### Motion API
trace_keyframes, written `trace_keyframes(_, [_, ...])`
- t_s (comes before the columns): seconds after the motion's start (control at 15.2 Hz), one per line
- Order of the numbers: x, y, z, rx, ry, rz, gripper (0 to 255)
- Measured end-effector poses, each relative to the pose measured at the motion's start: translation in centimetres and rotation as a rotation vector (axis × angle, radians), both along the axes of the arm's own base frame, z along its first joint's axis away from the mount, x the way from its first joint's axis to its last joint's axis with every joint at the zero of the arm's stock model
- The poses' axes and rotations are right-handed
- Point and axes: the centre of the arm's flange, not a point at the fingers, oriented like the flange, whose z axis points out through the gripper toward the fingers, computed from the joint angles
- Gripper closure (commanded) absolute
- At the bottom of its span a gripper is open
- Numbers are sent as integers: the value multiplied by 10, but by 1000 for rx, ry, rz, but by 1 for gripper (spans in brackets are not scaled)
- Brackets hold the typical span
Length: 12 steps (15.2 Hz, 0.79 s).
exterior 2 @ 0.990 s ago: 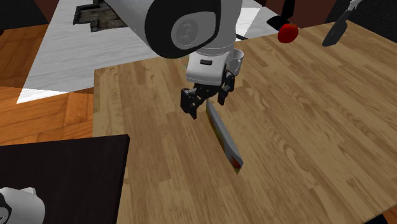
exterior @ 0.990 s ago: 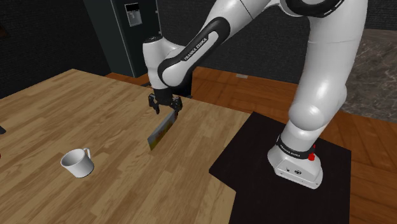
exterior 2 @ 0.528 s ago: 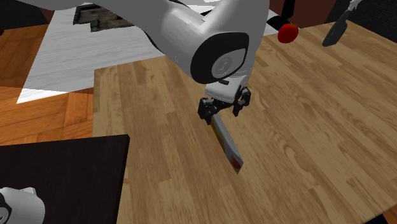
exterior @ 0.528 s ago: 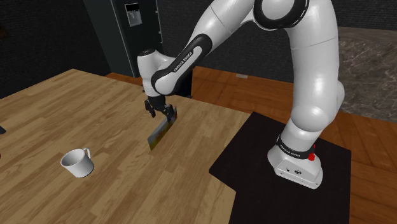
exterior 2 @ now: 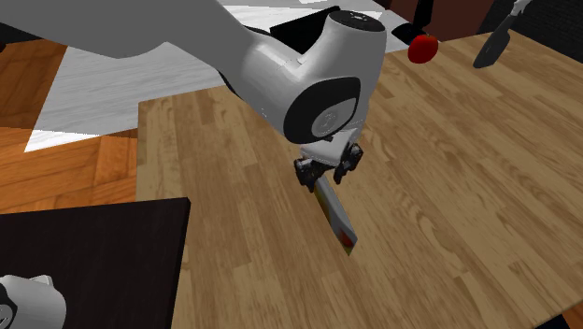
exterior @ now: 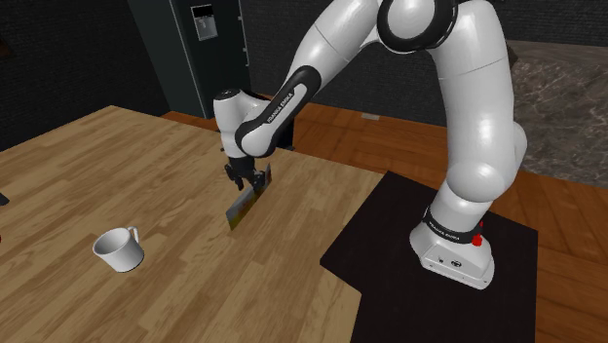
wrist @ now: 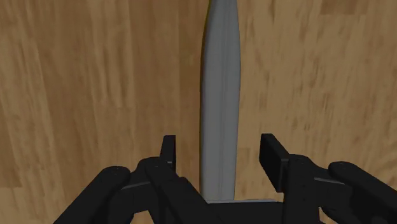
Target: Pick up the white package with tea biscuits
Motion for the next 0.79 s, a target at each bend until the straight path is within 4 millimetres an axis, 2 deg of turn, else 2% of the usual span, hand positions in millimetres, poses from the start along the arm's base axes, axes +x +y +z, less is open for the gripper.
trace_keyframes(0.59, [0, 0, -1, 0, -1, 0, 255])
trace_keyframes(0.79, [1, -1, 10, 0, 0, 0, 255])
